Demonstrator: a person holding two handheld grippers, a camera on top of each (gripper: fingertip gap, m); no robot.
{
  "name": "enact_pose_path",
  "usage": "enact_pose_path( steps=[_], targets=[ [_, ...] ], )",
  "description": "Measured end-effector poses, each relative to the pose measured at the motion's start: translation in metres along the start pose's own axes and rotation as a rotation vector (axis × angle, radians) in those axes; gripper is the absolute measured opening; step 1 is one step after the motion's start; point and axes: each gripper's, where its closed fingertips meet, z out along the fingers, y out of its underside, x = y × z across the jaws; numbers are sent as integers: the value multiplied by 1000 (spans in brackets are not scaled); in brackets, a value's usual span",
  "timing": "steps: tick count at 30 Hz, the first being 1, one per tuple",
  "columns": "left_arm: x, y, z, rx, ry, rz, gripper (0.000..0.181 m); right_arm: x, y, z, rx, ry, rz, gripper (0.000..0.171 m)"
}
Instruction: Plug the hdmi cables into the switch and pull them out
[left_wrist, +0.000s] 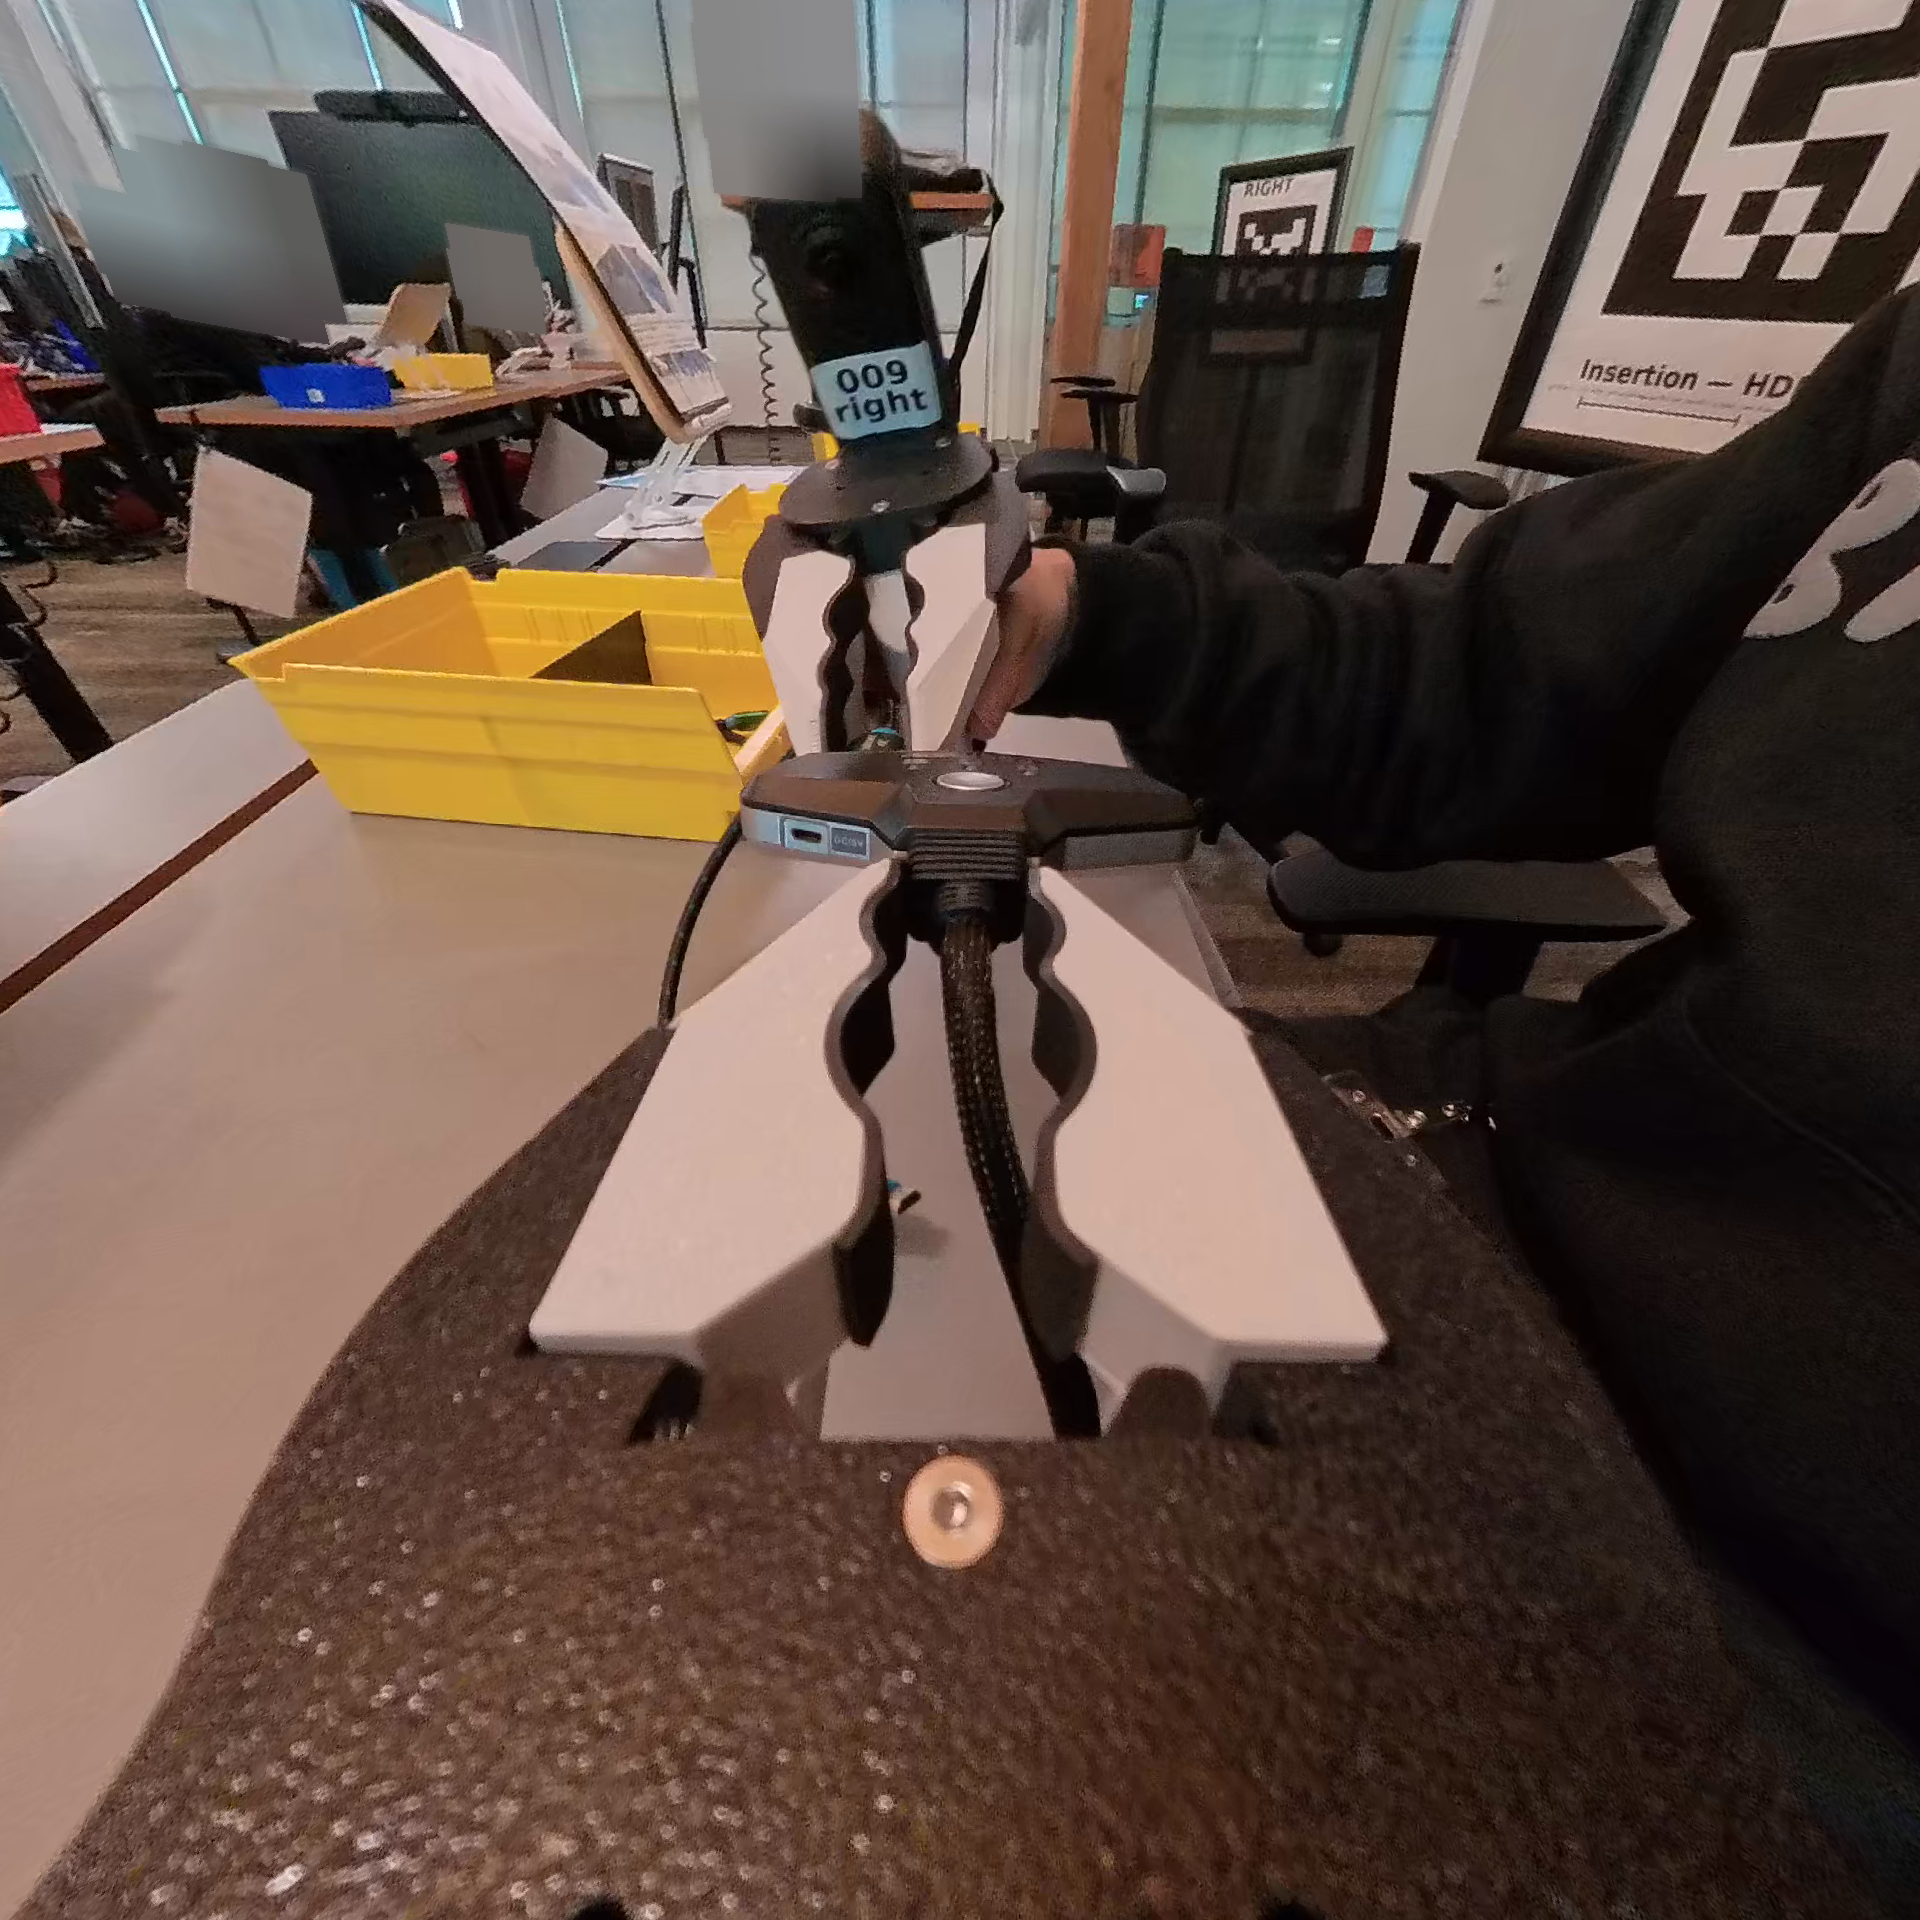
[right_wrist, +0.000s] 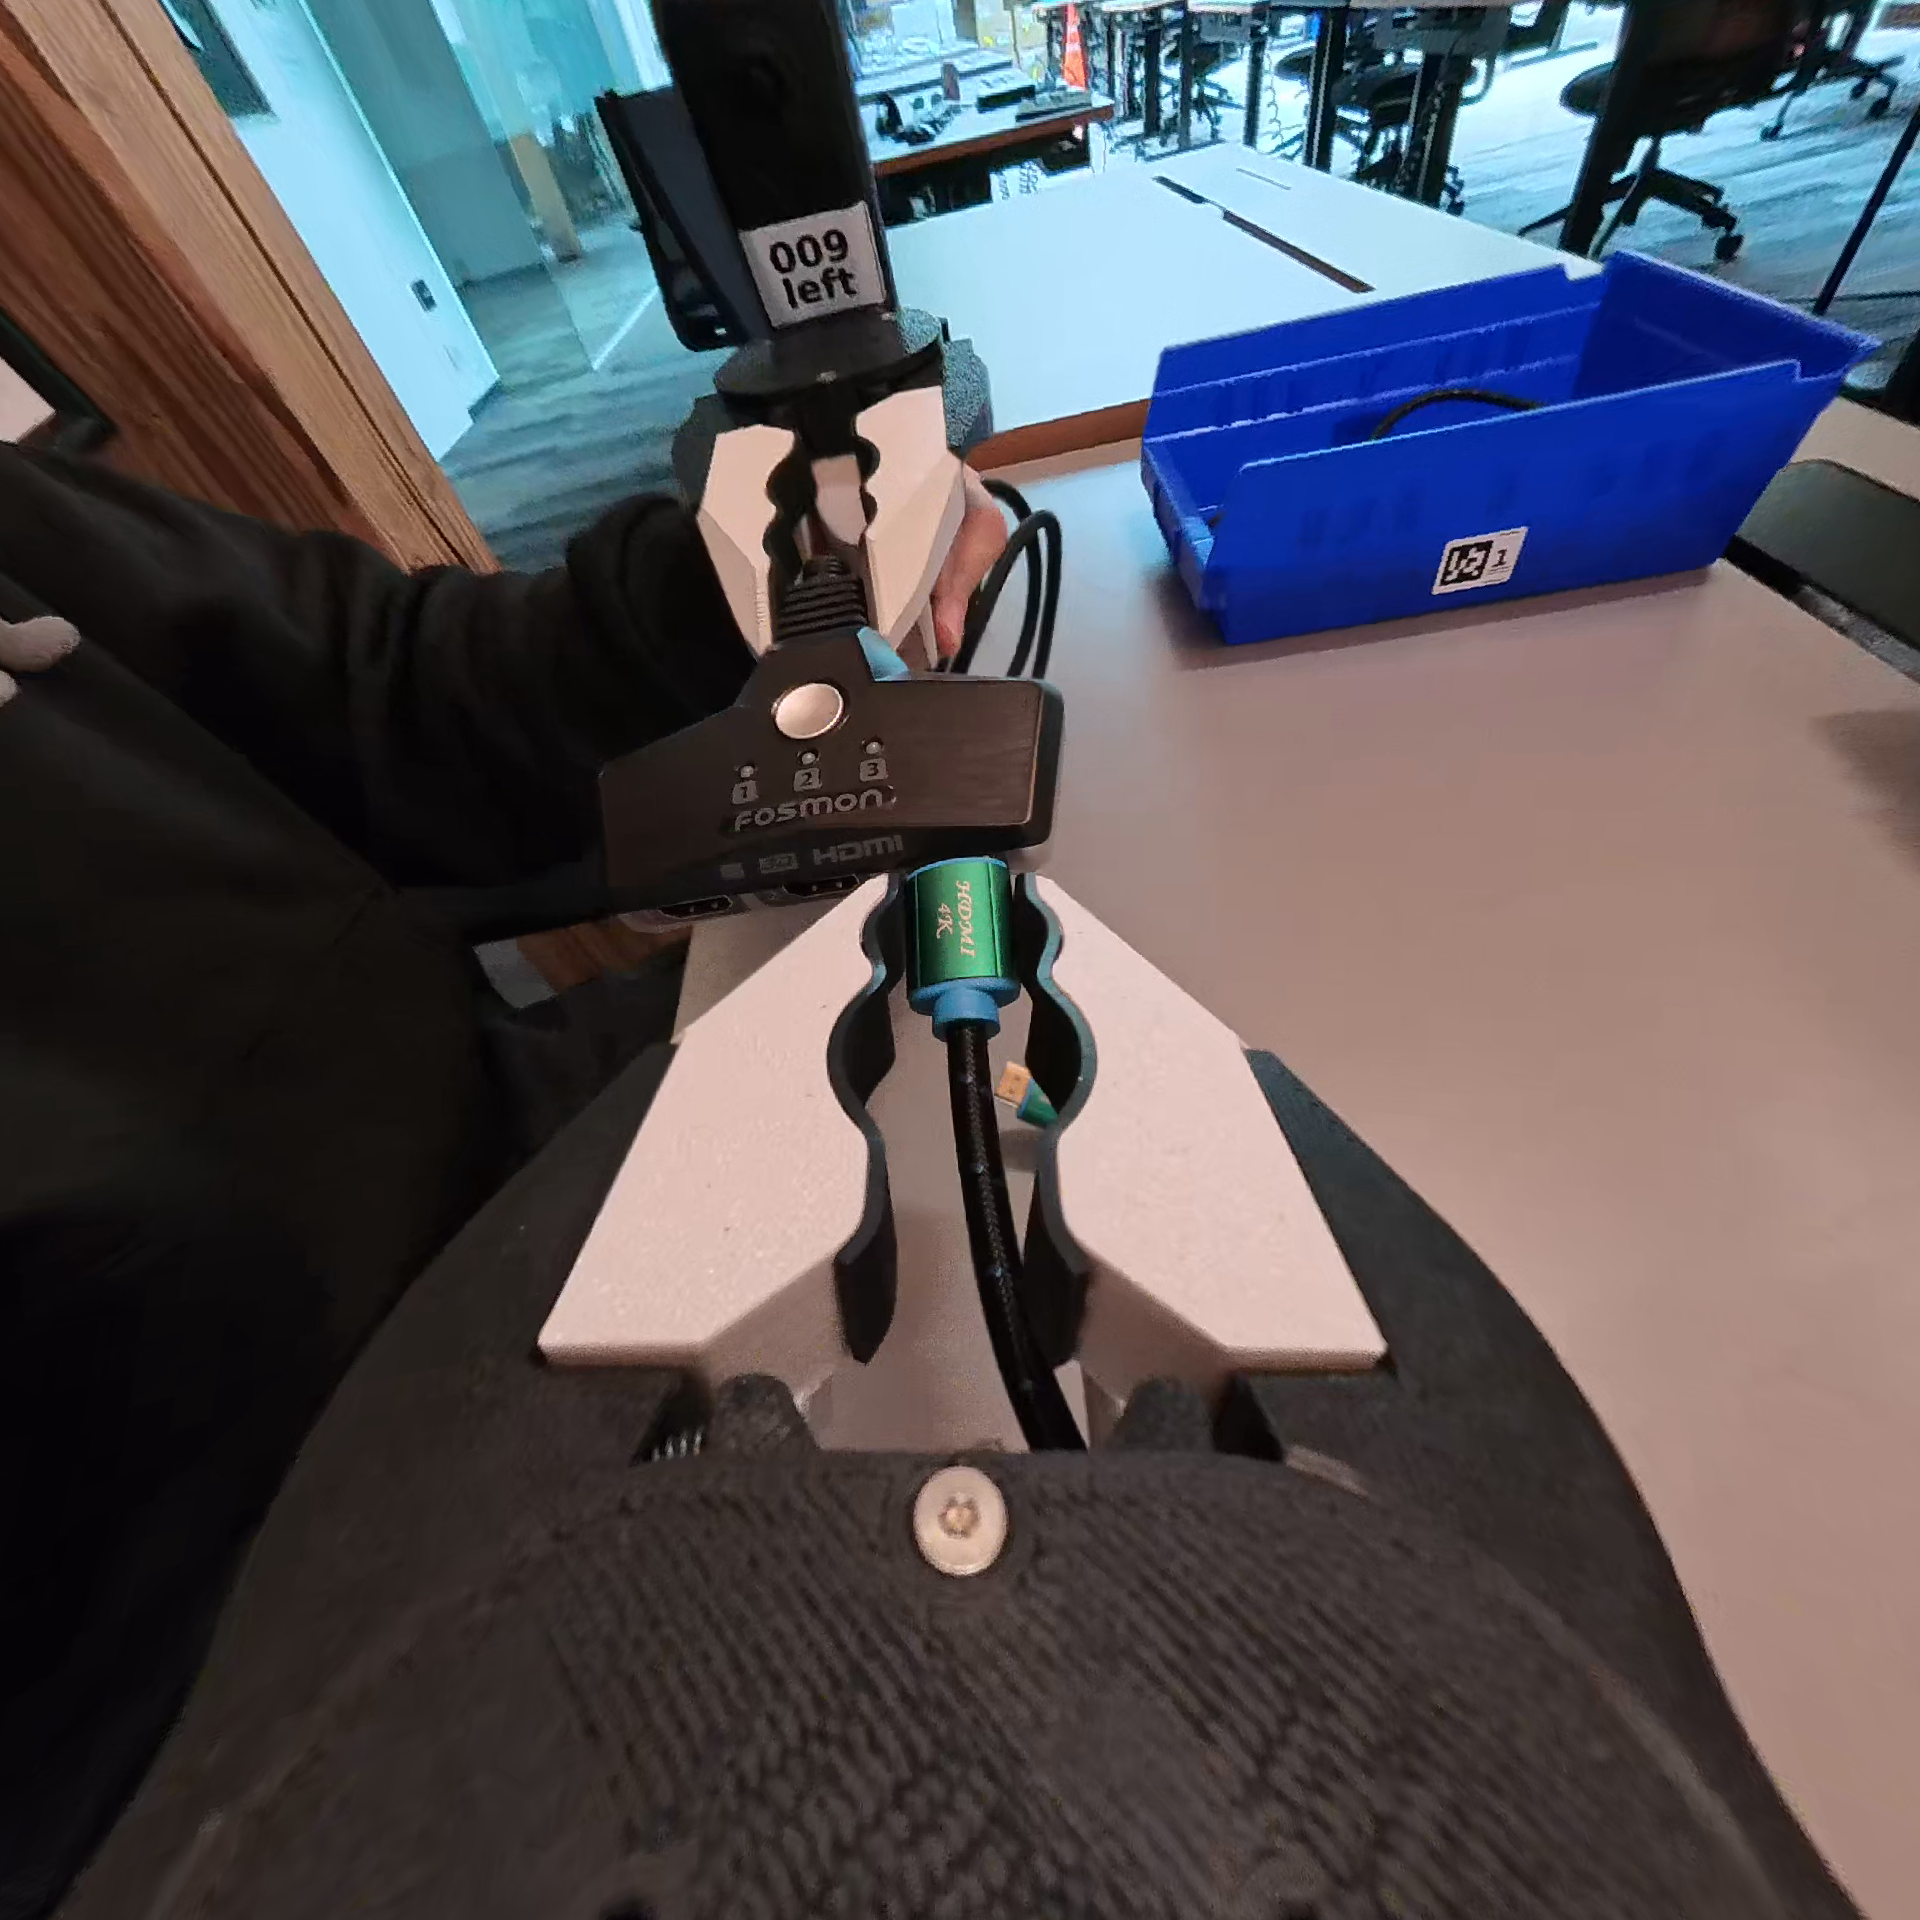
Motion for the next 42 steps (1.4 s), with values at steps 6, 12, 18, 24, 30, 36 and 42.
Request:
enact_pose_path(
  steps=[6, 12, 18, 24, 30, 36, 42],
  targets=[
    [12, -6, 0, -15, -34, 44, 19, -13, -6, -7, -90, -18, -92, 20],
    [15, -9, 5, -16, -61, 56, 19, -18, -9, -16, -107, -19, -119, 20],
    [-23, -42, -115, 235, -331, -30, 19, 15, -45, -137, 197, 242, -71, 18],
    [-16, -49, -103, 167, -316, 49, 19, 27, -84, -193, 110, 433, -203, 18],
    [-16, -46, -99, 198, -294, 15, 19, 61, -84, -281, 157, 536, -122, 18],
    [-19, -44, -90, 203, -266, -2, 19, 99, -30, -308, 171, 573, 48, 18],
    [-20, -40, -78, 179, -246, -12, 19, 140, 0, -296, 24, 722, -52, 18]
  ],
)
